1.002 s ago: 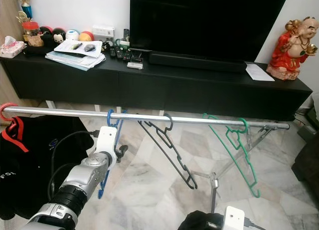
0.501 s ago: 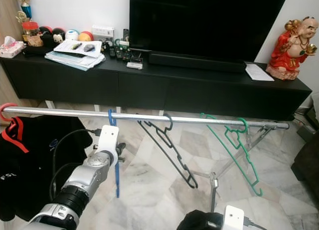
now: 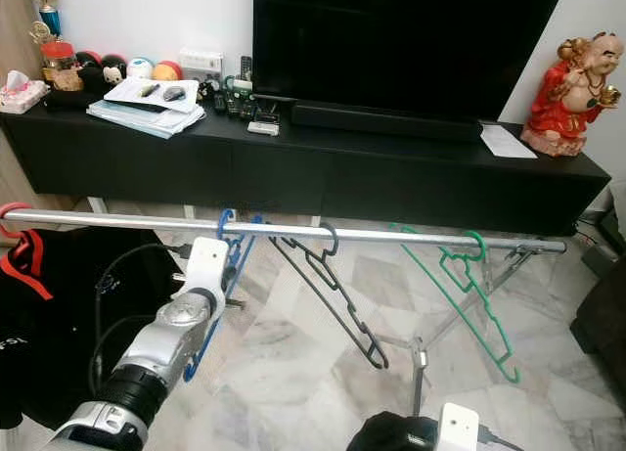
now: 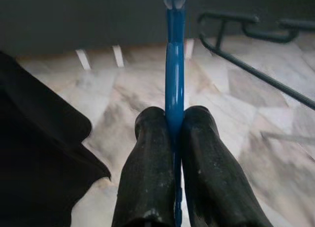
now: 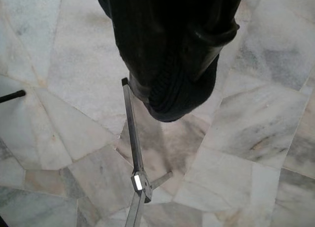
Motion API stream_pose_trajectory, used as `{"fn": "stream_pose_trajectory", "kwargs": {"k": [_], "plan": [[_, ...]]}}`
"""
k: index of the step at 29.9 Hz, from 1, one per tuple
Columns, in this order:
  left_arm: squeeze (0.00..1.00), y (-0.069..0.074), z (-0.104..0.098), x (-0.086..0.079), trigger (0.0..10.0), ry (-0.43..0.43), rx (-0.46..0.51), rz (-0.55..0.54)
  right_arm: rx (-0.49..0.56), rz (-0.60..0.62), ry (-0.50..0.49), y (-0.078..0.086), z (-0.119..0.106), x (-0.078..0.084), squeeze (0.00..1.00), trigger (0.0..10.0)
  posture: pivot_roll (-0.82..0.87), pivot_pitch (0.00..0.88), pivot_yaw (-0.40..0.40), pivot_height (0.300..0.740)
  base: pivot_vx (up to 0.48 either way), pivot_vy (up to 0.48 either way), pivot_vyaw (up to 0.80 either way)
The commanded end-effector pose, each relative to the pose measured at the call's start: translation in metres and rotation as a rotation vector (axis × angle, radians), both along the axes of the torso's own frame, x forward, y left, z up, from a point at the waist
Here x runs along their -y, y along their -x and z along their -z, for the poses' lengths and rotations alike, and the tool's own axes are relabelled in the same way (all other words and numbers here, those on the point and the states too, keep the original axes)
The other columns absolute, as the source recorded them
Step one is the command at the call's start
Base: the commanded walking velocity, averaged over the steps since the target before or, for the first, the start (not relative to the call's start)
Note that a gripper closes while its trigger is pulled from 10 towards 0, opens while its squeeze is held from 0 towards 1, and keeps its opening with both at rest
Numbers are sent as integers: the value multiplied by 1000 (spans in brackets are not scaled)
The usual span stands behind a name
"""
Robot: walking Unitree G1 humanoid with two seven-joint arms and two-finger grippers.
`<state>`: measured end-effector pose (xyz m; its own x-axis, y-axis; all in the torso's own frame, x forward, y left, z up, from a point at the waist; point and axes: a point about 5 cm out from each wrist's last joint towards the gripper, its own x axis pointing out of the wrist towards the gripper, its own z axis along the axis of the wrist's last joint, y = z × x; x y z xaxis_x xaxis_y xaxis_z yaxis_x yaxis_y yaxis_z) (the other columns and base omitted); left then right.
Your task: Hang hanger
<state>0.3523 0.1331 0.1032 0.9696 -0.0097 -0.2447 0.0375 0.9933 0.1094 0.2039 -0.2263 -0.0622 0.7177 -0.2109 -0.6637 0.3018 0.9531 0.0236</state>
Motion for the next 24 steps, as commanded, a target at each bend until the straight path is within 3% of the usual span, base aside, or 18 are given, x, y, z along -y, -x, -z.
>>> {"fn": "stream_pose_trajectory", "kwargs": {"k": [1, 6, 9, 12, 13, 14, 19, 20, 24], "plan": [[0, 0, -18, -2, 0, 6, 114, 19, 21, 17, 12, -3, -4, 8, 0, 10000, 139, 0, -148, 740, 0, 0, 0], [0, 7, -23, -12, 0, -23, 170, 22, 34, 22, 9, -4, -5, 7, 0, 10000, 132, 0, -130, 740, 0, 0, 0], [0, 17, -22, -20, 0, -39, 184, 49, 39, 28, 5, -4, -5, 7, 0, 10000, 132, 0, -127, 740, 0, 0, 0], [0, 35, -11, -26, 0, -103, 168, 148, 40, 18, 7, -4, -5, 6, 0, 10000, 140, 0, -116, 740, 0, 0, 0], [0, 42, -5, -31, 3137, -127, 156, 155, 42, 7, 10, -4, -5, 6, 0, 10000, 140, 0, -116, 740, 0, 0, 0], [0, 52, 5, -40, 10000, -133, 128, 143, 44, -1, 13, -4, -5, 6, 0, 10000, 142, 0, -111, 740, 0, 0, 0], [0, 71, 19, -53, 10000, -140, 92, 130, 53, -14, 18, -5, -6, 7, 0, 10000, 131, 0, -100, 740, 0, 0, 0], [0, 80, 25, -58, 10000, -142, 75, 124, 58, -13, 16, -5, -7, 8, 0, 10000, 131, 0, -100, 740, 0, 0, 0], [0, 88, 28, -60, 10000, -138, 64, 120, 60, 8, 5, -4, -6, 8, 0, 10000, 126, 0, -96, 740, 0, 0, 0]]}}
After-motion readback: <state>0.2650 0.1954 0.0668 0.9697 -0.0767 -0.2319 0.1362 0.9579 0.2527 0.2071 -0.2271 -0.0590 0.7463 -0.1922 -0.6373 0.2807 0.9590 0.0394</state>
